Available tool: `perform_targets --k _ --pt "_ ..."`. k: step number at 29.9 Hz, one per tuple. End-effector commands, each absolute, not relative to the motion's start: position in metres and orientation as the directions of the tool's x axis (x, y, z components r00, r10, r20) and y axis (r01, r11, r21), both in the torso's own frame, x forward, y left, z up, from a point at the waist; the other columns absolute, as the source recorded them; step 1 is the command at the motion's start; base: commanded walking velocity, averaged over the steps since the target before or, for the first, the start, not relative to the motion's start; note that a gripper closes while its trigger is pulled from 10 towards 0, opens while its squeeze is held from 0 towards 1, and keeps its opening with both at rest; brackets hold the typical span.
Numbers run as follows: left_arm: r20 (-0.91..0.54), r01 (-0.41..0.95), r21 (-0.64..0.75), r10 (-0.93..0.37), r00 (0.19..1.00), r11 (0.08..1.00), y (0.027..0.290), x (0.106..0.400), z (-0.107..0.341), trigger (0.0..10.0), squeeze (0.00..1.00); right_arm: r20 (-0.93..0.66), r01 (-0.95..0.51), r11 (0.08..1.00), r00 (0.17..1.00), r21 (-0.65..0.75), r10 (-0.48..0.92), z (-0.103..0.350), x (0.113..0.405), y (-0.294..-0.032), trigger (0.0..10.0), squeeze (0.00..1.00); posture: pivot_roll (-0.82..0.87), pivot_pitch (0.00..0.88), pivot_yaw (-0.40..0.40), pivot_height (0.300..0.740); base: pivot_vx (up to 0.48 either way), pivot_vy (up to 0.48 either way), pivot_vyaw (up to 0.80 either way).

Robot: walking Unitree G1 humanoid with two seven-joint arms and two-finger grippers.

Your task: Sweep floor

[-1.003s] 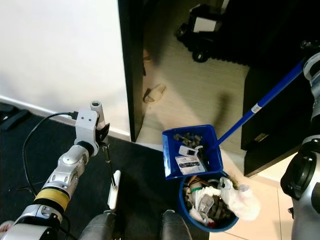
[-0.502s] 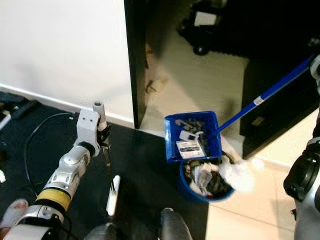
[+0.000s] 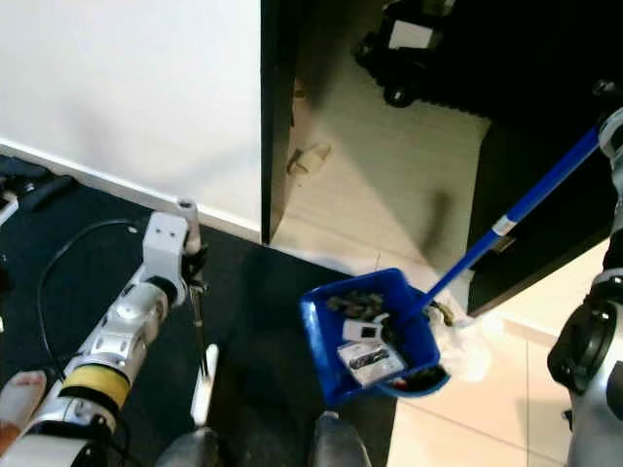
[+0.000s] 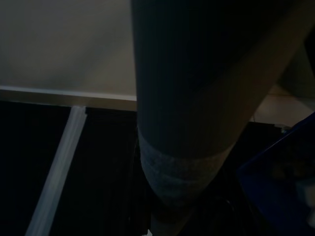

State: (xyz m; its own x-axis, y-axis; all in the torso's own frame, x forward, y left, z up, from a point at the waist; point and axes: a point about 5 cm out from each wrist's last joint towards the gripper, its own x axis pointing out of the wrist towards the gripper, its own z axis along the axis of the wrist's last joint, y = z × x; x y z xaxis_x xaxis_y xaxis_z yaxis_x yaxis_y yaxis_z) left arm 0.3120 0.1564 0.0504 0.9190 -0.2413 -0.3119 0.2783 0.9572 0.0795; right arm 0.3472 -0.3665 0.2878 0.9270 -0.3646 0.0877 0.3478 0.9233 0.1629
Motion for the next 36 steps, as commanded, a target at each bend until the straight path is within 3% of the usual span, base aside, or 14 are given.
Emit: perform_targets --k 1,7,36 --pt "-0.299 0.293 0.079 -0.258 0.919 0.953 0.152 0.314 0.054 10.0 0.0 0.15 0.376 0.911 0.904 0.169 -0.401 0.302 0.341 -0.373 10.0 0.0 0.01 0.031 -0.056 0.74 0.0 -0.48 0.0" --pt "-0.298 0.292 0.076 -0.258 0.919 0.953 0.153 0.314 0.055 10.0 0.0 0.157 0.381 0.909 0.9 0.17 -0.407 0.305 0.34 -0.375 10.0 0.0 0.01 0.035 -0.055 0.74 0.0 -0.48 0.0" --pt "-0.298 0.351 0.039 -0.324 0.898 0.936 0.144 0.309 0.053 10.0 0.0 0.172 0.366 0.915 0.903 0.172 -0.394 0.316 0.336 -0.377 10.0 0.0 0.01 0.028 -0.054 0.74 0.0 0.0 0.0"
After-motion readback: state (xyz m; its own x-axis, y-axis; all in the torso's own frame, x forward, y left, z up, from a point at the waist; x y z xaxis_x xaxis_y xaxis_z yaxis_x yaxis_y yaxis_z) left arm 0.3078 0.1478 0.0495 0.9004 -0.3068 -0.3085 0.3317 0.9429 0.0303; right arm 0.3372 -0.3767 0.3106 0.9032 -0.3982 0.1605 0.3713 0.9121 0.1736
